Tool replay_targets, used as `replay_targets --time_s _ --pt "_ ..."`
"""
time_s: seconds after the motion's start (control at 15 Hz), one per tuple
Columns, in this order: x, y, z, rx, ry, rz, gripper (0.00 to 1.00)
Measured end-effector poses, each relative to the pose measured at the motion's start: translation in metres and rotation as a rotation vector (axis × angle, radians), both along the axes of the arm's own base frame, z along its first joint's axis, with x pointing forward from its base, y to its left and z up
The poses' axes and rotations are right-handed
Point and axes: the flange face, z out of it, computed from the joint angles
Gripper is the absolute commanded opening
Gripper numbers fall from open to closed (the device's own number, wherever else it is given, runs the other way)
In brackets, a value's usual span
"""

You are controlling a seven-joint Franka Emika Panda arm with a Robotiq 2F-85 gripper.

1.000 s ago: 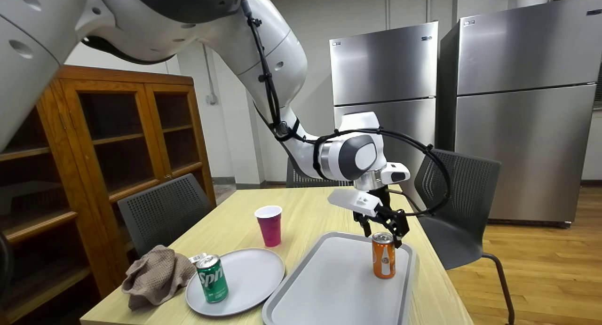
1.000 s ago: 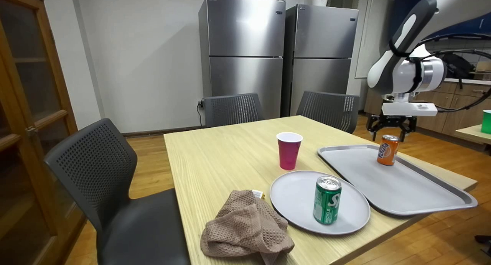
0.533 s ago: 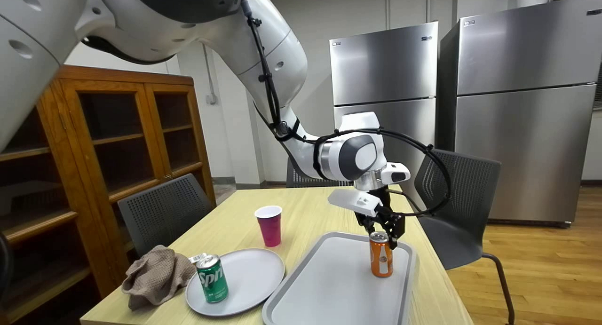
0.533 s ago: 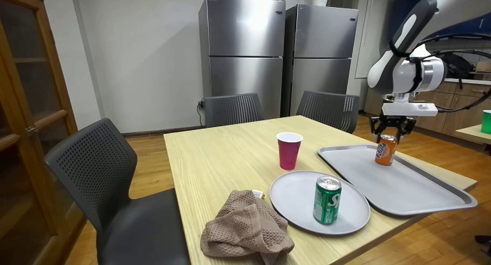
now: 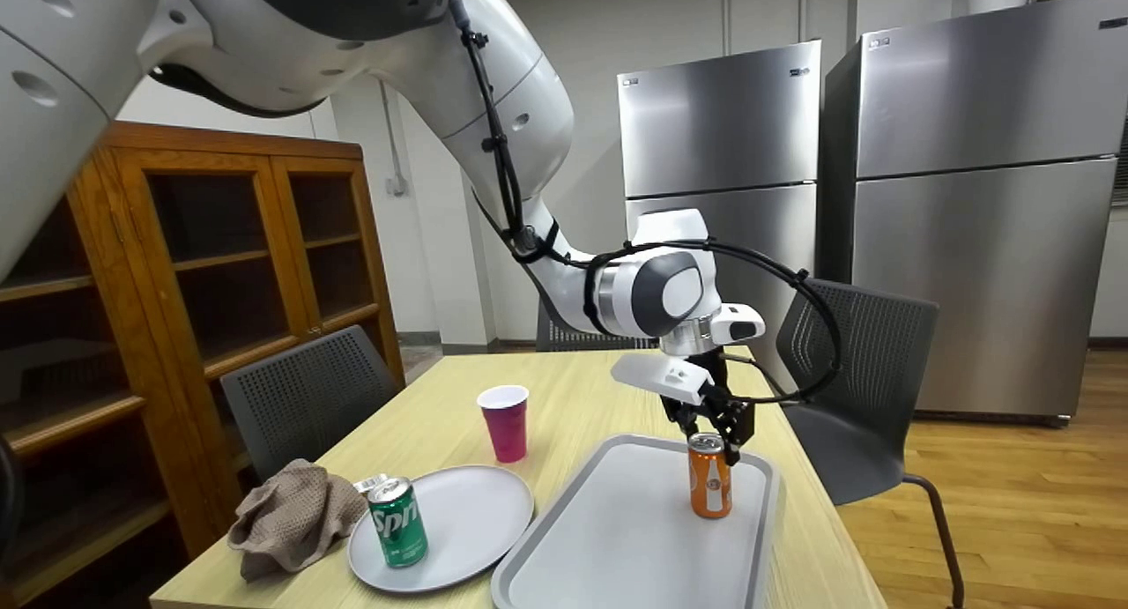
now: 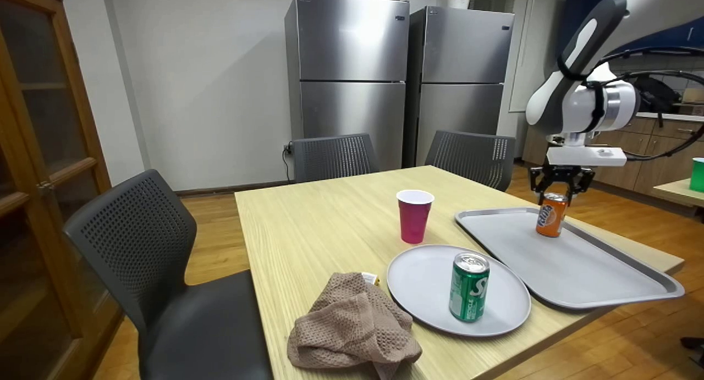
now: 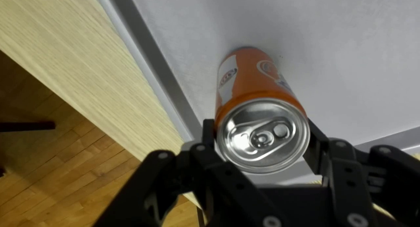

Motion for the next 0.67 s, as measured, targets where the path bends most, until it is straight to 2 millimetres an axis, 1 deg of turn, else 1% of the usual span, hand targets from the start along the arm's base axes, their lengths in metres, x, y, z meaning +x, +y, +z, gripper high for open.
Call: replay_targets --time_s 0.13,0.33,0.53,0.67 --pt "0.002 0.008 0.005 0.008 -0.007 0.022 0.38" --pt "0.004 0.022 0.022 0.017 -0.025 0.068 0.38" --pt "0.001 0.04 0.038 0.03 -0.037 0.125 0.38" --pt "-0.003 0.054 0.045 0.044 -0.039 0.166 0.38"
